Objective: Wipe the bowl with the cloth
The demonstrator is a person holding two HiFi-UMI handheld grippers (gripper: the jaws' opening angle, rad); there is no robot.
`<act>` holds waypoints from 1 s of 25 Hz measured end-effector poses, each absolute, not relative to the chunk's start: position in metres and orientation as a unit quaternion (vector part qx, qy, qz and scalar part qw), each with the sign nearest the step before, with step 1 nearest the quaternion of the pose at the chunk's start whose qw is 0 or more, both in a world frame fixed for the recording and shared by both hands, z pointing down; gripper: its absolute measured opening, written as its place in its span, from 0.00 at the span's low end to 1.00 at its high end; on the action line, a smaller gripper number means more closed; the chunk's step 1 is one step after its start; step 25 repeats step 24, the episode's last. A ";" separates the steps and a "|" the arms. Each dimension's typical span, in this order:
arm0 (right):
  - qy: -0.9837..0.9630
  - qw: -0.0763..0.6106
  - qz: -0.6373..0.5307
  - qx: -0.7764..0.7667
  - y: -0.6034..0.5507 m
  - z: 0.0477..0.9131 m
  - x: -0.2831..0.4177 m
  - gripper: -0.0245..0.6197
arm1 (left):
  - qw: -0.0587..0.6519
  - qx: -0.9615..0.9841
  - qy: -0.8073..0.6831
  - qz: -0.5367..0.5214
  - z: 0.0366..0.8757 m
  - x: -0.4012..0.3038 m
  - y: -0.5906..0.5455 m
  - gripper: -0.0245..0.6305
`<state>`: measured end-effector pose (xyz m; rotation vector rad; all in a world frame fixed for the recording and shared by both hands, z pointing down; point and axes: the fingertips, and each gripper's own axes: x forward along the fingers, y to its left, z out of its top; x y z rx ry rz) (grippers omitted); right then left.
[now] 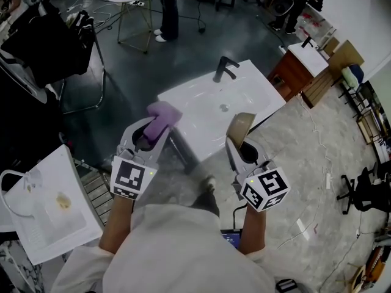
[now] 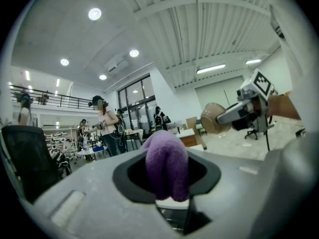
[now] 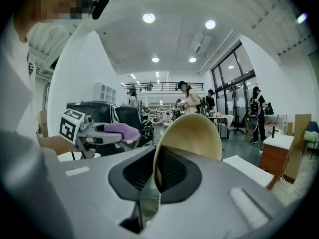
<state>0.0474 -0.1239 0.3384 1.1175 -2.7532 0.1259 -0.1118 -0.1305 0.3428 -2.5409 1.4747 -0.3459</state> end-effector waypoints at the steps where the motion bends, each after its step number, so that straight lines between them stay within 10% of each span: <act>1: -0.923 0.084 0.042 0.373 -0.125 0.339 0.045 0.07 | 0.091 -0.855 0.497 -0.119 0.345 -0.113 -0.131 0.21; 25: -0.926 0.109 0.055 0.357 -0.152 0.364 0.044 0.07 | 0.065 -0.856 0.494 -0.137 0.371 -0.092 -0.160 0.21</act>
